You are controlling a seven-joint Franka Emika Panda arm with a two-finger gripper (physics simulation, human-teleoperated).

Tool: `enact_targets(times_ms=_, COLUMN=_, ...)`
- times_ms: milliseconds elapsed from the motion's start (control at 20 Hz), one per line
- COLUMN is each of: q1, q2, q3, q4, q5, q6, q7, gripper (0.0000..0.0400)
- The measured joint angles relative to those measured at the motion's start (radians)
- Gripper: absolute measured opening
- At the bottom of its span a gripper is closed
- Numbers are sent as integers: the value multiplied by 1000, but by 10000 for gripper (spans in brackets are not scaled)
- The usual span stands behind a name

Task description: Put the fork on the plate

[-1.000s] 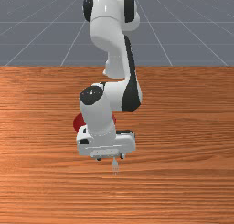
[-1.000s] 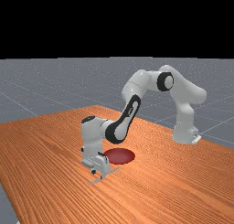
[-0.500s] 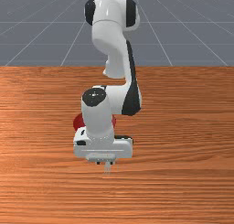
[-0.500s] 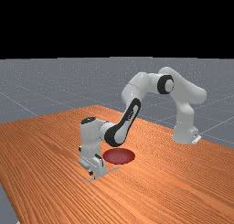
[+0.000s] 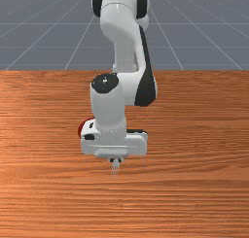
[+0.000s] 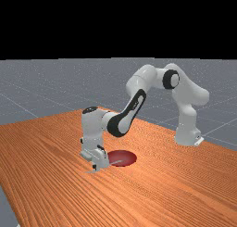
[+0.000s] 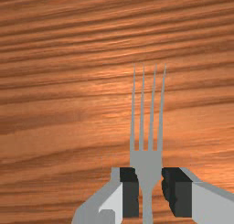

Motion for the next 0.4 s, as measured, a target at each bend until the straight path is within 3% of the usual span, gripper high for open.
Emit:
enact_targets(times_ms=100, q1=1, q2=-109, q3=-6, q4=-85, q5=-10, q6=-58, q7=-3, gripper=90)
enact_targets(times_ms=250, q1=4, q2=-255, q3=-17, q4=-344, q5=-42, q6=-61, q7=-37, gripper=90)
enact_targets(times_ms=350, q1=-18, q2=-363, q3=-38, q4=-594, q5=-61, q6=26, q7=-74, gripper=90)
enact_targets(times_ms=400, q1=-29, q2=-393, q3=-49, q4=-693, q5=-67, q6=119, q7=-82, gripper=90)
